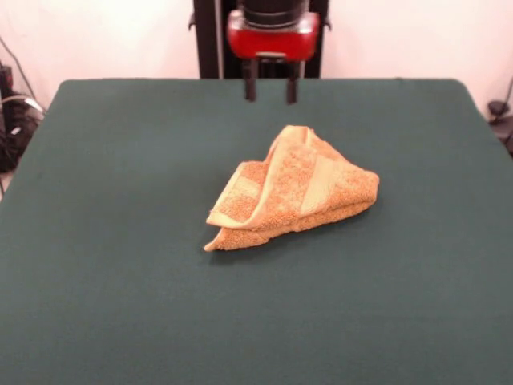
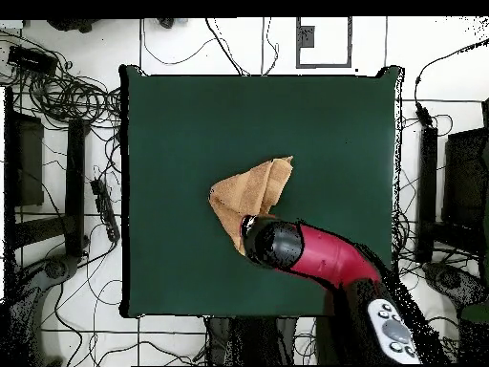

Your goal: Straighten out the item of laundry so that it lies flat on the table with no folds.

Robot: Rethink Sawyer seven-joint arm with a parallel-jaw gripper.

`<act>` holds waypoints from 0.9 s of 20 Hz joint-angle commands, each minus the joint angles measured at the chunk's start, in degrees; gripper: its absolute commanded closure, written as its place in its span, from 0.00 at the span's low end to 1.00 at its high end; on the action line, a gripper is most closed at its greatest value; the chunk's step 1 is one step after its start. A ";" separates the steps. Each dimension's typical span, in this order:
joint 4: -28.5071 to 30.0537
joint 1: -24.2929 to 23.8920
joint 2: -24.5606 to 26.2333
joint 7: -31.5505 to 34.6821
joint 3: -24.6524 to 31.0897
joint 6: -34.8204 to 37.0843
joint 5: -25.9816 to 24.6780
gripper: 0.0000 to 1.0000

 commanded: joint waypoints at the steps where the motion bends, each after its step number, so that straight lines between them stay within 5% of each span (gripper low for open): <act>1: -14.03 -3.47 6.59 -4.73 4.49 8.28 -4.36 0.00; 10: -23.01 -10.33 18.71 -9.81 11.84 7.08 -9.16 0.00; 18: -24.26 -9.46 17.82 -5.44 13.07 11.11 -8.73 0.00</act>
